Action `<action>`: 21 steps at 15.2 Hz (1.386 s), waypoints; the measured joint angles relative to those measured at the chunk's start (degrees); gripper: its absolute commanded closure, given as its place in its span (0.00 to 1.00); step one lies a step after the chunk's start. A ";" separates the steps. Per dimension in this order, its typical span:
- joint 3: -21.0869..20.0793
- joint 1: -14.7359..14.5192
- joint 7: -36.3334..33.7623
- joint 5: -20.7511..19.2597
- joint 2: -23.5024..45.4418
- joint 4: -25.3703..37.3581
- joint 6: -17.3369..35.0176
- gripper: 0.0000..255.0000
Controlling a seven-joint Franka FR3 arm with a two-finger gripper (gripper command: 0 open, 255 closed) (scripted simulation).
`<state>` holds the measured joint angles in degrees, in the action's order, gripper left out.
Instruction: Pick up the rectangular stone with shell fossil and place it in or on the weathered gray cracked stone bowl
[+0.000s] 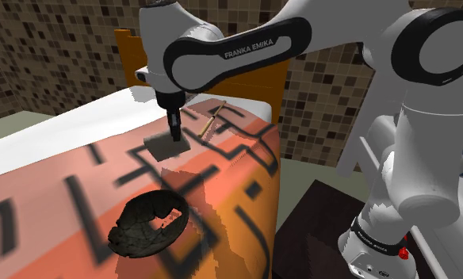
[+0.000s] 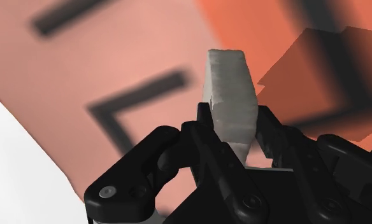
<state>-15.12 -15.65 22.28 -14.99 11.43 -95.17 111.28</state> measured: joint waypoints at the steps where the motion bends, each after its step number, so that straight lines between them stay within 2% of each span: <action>1: -0.08 -0.17 -0.05 -0.01 0.18 0.98 -0.83 1.00; 9: -0.21 -0.38 1.25 0.39 0.30 7.19 -6.79 1.00; 13: -1.66 -2.40 -2.03 0.48 -1.84 5.65 -8.09 1.00; 21: -5.68 -8.33 -11.63 -0.47 -2.42 5.84 -11.05 1.00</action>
<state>-20.81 -23.98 10.65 -15.46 9.00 -89.33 100.23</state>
